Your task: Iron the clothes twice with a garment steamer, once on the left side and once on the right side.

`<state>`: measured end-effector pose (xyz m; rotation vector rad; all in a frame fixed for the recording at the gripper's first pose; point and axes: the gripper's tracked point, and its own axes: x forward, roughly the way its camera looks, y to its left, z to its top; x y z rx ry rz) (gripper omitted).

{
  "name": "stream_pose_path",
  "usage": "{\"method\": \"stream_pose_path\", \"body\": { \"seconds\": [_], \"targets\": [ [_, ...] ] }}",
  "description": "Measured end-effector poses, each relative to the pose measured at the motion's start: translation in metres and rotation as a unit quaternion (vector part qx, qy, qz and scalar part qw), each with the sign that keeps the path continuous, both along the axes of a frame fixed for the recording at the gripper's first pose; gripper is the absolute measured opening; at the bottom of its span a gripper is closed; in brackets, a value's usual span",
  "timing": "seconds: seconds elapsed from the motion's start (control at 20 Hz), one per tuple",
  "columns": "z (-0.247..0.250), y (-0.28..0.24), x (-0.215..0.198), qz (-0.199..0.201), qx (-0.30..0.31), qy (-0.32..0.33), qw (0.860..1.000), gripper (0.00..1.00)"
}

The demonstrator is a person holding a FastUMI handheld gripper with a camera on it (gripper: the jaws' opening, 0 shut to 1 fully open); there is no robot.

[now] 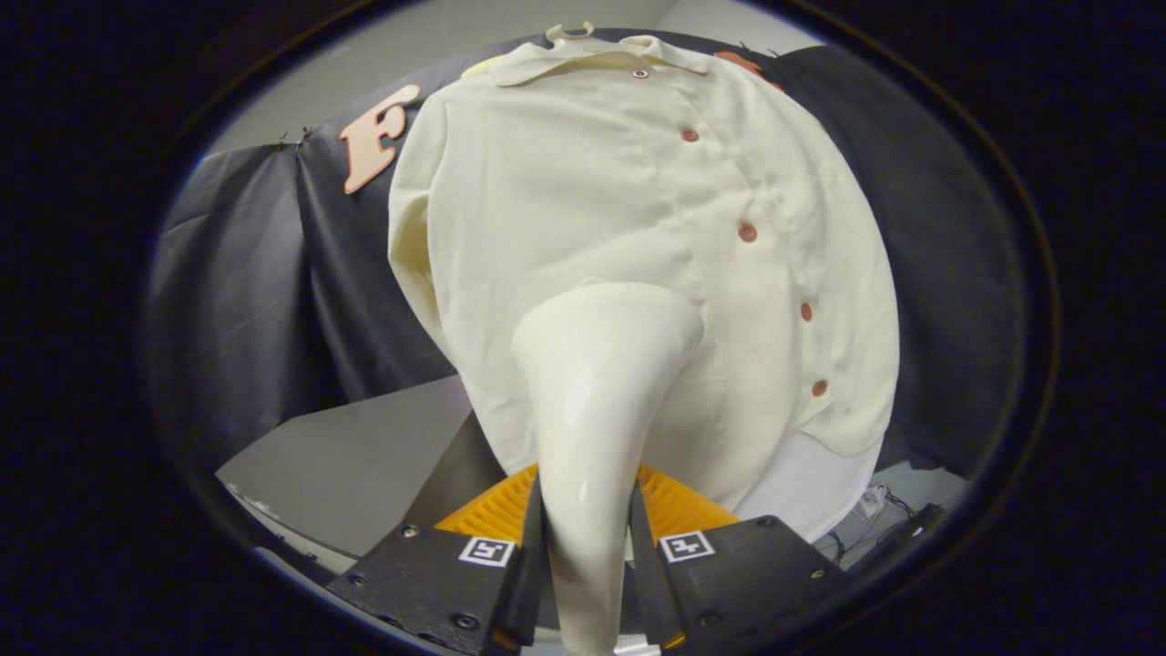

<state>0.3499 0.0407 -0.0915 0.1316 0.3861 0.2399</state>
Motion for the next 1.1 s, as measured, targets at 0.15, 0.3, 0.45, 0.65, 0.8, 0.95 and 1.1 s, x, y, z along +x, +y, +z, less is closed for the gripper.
{"method": "stream_pose_path", "body": {
  "seconds": [0.15,0.3,0.45,0.65,0.8,0.95,1.1],
  "targets": [
    [-0.023,-0.006,-0.003,0.001,-0.001,0.009,1.000,0.44],
    [-0.048,-0.013,-0.008,-0.001,0.012,0.022,1.000,0.44],
    [-0.078,-0.020,-0.013,-0.008,0.028,0.040,0.999,0.44],
    [-0.116,-0.027,-0.023,-0.012,0.046,0.061,0.997,0.44],
    [-0.131,-0.030,-0.017,-0.015,0.052,0.075,0.996,0.44],
    [-0.124,-0.030,-0.009,-0.029,0.048,0.080,0.995,0.44],
    [-0.097,-0.035,-0.008,-0.031,0.048,0.062,0.996,0.44]
  ]
}}
